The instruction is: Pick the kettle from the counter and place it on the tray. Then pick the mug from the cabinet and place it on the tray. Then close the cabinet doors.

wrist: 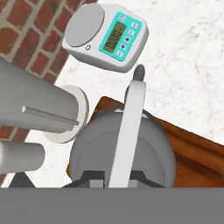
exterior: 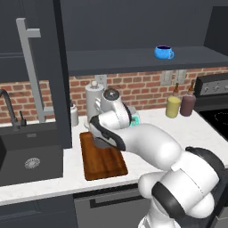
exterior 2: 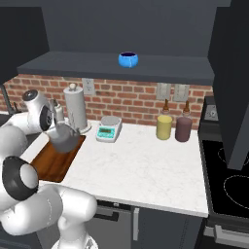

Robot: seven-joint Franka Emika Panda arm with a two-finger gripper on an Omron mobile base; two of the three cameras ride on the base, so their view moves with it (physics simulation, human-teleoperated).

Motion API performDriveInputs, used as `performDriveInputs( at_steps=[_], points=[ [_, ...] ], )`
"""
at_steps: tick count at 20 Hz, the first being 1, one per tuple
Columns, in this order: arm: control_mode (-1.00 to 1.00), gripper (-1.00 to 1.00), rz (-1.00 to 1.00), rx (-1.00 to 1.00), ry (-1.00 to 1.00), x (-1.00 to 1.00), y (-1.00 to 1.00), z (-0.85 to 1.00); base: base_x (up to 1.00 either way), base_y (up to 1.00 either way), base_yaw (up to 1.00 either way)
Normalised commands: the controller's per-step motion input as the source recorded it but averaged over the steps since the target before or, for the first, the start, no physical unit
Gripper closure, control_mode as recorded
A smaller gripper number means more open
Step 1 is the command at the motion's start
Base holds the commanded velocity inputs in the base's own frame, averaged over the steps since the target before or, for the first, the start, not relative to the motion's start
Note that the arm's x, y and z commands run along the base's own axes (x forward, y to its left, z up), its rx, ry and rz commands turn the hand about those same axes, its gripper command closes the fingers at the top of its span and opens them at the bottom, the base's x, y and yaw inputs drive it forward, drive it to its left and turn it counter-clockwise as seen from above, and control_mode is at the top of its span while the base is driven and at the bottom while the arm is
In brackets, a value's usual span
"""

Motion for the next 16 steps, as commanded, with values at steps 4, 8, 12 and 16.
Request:
performDriveInputs(
  at_steps=[4,8,12,16],
  points=[
    [-1.0,1.0,0.0,0.0,0.15,0.24,0.19,-0.13,0.0,0.0,0.0],
    [-1.0,1.0,0.0,0.0,0.07,0.15,0.14,-0.31,0.0,0.0,0.0],
    [-1.0,1.0,0.0,0.0,0.0,0.08,0.05,-0.44,0.0,0.0,0.0],
    [-1.0,1.0,0.0,0.0,0.0,0.11,0.0,-0.39,0.0,0.0,0.0]
  ],
)
